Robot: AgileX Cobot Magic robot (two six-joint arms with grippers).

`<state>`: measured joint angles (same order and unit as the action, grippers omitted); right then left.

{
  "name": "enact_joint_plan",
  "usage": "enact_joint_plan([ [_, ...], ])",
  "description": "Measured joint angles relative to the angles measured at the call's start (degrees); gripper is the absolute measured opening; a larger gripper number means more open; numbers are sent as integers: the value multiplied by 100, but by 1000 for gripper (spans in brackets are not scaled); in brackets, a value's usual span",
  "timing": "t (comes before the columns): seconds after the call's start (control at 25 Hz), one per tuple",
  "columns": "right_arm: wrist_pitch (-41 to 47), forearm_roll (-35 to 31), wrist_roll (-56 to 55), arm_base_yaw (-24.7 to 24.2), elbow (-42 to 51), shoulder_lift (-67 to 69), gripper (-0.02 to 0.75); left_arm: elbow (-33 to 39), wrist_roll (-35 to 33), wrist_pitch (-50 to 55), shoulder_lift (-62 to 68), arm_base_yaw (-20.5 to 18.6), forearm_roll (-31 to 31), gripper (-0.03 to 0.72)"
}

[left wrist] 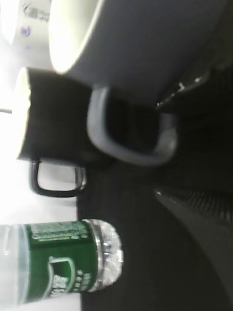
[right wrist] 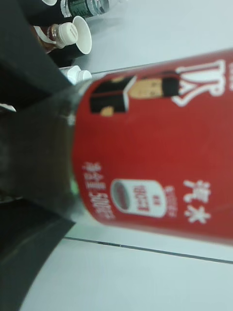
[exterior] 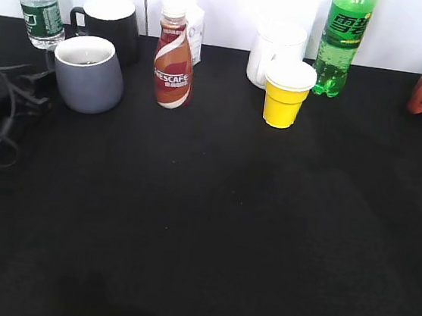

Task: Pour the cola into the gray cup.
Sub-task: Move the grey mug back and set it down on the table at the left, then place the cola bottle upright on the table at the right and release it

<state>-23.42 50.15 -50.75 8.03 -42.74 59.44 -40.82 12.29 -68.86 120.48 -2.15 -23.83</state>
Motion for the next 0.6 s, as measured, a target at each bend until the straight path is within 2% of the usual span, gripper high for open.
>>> enact_joint_plan([
  [0.12, 160, -145, -7, 0, 0, 0, 377, 613, 0, 0, -755, -6, -46, 372],
  [0.24, 557, -258, -7, 0, 0, 0, 376, 1490, 2, 213, -2492, -6, -109, 351],
  [0.36, 671, -402, -7, 0, 143, 175, 376, 1890, 450, 2304, -5295, -6, -595, 305],
  [0.48, 503, -832, 412, 0, 647, 513, 376, 1893, 649, 4071, -7813, -6, -251, 303],
  [0.56, 36, -2001, 1682, 0, 1059, 708, 376, 1893, 655, 4758, -8661, -6, -227, 303],
  [0.6, -461, -2997, 2653, 0, 1270, 918, 376, 1893, 655, 4865, -8856, -6, -223, 303],
])
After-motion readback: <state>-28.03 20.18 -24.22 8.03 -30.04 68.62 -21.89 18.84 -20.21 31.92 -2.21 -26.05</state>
